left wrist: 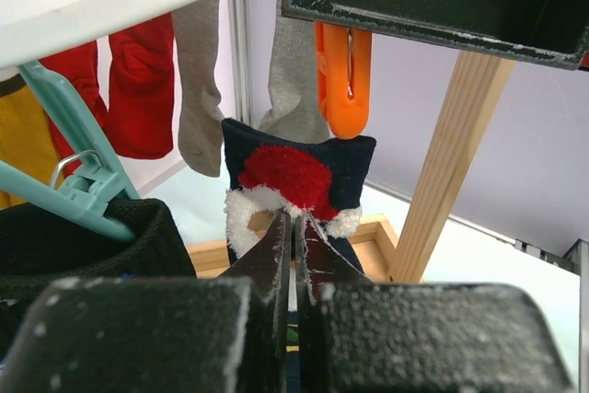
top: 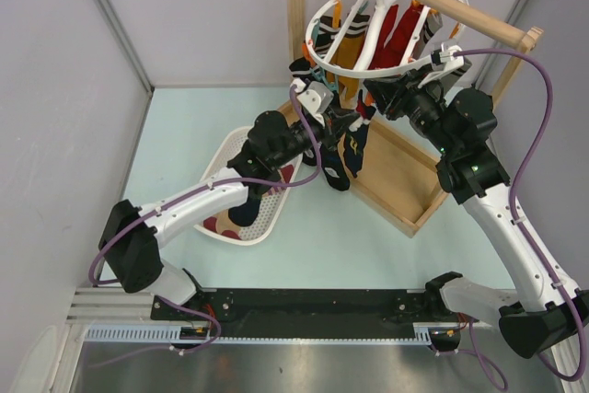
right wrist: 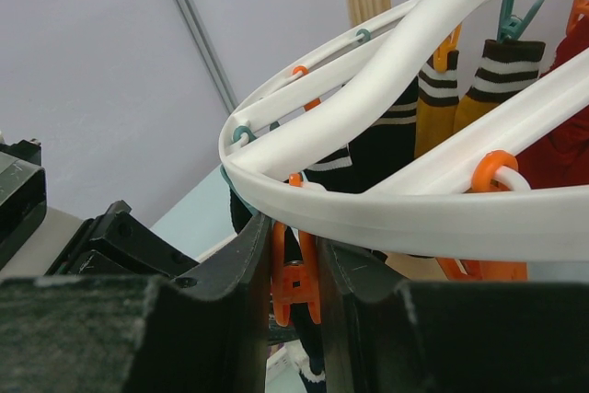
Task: Clip the socks to the hanger
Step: Clamp the sock onto the hanger, then open the clamp at the hanger.
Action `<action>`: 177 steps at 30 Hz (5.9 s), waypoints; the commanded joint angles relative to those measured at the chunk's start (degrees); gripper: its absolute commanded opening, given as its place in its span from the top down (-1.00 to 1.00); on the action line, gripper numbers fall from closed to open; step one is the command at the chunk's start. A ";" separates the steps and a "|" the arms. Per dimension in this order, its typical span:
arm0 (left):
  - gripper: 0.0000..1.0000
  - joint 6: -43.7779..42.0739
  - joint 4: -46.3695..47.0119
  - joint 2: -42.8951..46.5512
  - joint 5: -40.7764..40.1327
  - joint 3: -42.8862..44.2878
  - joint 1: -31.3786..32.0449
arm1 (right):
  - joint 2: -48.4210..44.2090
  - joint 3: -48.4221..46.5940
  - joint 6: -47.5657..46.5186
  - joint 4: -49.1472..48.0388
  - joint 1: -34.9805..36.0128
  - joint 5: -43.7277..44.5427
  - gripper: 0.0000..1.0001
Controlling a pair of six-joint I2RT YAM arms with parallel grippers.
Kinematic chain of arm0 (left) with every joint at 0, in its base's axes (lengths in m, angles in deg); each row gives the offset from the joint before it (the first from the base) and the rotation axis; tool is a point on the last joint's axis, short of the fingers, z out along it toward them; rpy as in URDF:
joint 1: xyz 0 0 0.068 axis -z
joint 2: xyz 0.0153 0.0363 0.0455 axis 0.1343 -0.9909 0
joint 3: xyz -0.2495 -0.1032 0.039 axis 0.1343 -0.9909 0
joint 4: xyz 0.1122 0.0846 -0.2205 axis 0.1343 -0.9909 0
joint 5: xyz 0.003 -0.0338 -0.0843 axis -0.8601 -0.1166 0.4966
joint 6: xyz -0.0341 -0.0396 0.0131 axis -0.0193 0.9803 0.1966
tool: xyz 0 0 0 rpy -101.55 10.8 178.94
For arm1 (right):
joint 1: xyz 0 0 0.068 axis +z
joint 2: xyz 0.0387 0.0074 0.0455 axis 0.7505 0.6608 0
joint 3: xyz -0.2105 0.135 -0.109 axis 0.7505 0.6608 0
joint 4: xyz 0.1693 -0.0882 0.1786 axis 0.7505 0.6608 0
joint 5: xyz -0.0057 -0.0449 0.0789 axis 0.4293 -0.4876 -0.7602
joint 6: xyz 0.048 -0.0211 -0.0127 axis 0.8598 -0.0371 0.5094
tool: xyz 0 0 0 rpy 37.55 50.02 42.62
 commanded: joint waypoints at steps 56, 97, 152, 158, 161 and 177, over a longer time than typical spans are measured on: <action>0.89 6.43 -1.25 2.76 -0.53 3.76 -5.12 | -9.85 -2.40 -13.15 7.43 -0.50 5.60 -0.58; 0.85 6.70 -3.88 4.96 -0.18 3.59 -6.53 | 2.54 -0.11 -32.94 -6.19 16.54 42.88 -0.48; 0.09 3.10 -5.99 9.35 -0.27 0.78 -9.69 | -0.36 -3.02 -2.18 0.14 5.30 16.69 1.00; -0.22 0.20 -15.38 16.29 -4.83 -3.17 -10.57 | -0.45 -3.02 -2.09 0.14 4.77 16.07 1.00; -0.35 -0.16 -22.41 20.33 -9.66 -6.94 -10.83 | -0.53 -3.02 -2.00 0.14 4.59 16.07 1.00; -0.58 5.11 -40.00 19.40 -23.38 -17.78 -14.87 | -0.71 -3.02 -2.53 2.25 3.71 15.98 1.00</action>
